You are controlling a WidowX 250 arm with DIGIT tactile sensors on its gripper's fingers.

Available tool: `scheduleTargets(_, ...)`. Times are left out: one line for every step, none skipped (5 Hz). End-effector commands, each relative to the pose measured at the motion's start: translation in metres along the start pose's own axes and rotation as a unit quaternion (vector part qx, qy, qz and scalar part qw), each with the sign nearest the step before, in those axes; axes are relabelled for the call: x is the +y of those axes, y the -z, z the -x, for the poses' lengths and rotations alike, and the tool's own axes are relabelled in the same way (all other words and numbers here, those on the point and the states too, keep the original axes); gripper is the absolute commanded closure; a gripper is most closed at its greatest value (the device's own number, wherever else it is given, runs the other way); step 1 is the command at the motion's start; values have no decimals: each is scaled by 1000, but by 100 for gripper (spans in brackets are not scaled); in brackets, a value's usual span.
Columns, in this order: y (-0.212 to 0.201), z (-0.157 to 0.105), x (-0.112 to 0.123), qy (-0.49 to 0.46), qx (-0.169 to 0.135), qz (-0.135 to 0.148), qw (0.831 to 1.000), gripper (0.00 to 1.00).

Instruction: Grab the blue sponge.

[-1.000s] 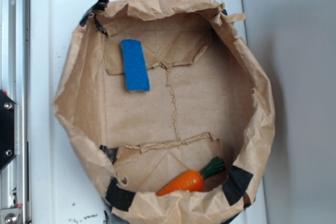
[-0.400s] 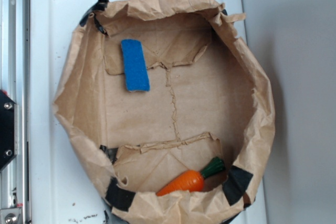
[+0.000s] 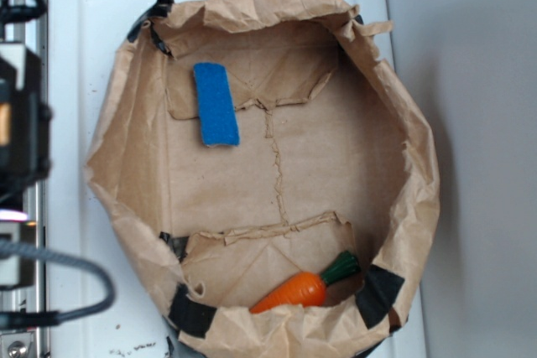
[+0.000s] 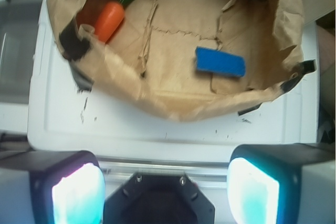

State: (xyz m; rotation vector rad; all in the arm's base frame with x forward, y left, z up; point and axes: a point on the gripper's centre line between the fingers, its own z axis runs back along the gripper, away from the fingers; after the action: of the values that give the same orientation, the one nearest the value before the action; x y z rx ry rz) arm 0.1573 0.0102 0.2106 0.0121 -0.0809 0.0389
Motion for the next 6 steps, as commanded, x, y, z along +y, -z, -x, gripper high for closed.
scheduleTargets(2, -11, 21, -25, -11, -9, 1000, 0)
scheduleTargets(7, -32, 27, -14, -11, 1, 1000, 0)
scheduleTargets(19, -68, 36, -43, 0, -3, 999, 0)
scheduleTargets(19, -68, 36, -43, 0, -3, 999, 0)
scheduleTargets(19, -68, 36, -43, 0, -3, 999, 0)
scheduleTargets(19, -68, 36, -43, 0, -3, 999, 0)
